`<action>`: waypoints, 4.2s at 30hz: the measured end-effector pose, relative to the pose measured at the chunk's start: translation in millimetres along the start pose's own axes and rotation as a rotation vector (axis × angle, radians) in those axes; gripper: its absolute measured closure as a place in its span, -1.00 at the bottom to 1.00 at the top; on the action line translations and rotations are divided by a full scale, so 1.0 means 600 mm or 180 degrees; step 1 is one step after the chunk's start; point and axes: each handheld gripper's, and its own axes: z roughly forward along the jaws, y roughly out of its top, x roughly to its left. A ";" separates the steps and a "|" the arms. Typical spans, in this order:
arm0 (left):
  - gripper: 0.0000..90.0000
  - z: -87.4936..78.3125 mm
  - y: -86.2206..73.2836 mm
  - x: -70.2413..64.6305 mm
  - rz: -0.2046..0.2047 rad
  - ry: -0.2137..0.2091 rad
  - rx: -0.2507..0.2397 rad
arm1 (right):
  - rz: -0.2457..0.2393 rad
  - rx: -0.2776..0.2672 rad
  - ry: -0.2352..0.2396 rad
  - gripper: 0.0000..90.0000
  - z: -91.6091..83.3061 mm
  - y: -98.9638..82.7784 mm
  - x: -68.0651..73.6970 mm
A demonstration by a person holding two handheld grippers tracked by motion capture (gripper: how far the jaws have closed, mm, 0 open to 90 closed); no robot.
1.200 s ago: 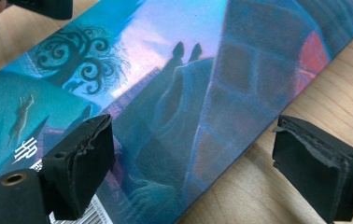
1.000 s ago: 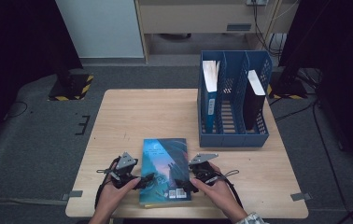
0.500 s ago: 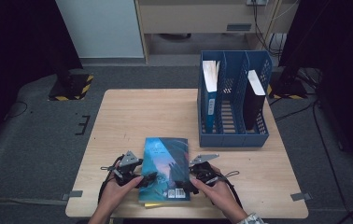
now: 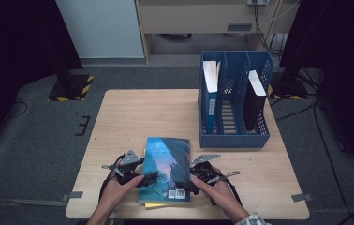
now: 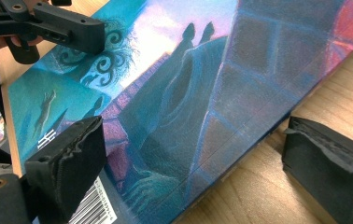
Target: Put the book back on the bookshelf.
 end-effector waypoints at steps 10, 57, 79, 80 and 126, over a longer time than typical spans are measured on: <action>-0.76 -0.002 0.000 0.004 0.0001 0.0032 0.0004 | -0.0013 -0.0053 0.0044 -0.79 0.002 0.000 -0.003; -0.59 -0.022 -0.004 0.029 -0.0131 -0.0064 0.0144 | 0.0180 0.0033 0.0119 -0.70 0.012 0.036 -0.039; -0.63 -0.004 0.004 0.035 -0.0191 -0.0202 0.0137 | 0.0214 -0.0056 0.0069 -0.57 0.023 0.053 -0.030; -0.63 -0.004 0.004 0.035 -0.0191 -0.0202 0.0137 | 0.0211 -0.0090 0.0057 -0.56 0.020 0.054 -0.027; -0.89 -0.022 -0.010 0.022 -0.0233 -0.0272 0.0398 | 0.0057 -0.0121 -0.0033 -0.41 0.049 0.064 0.023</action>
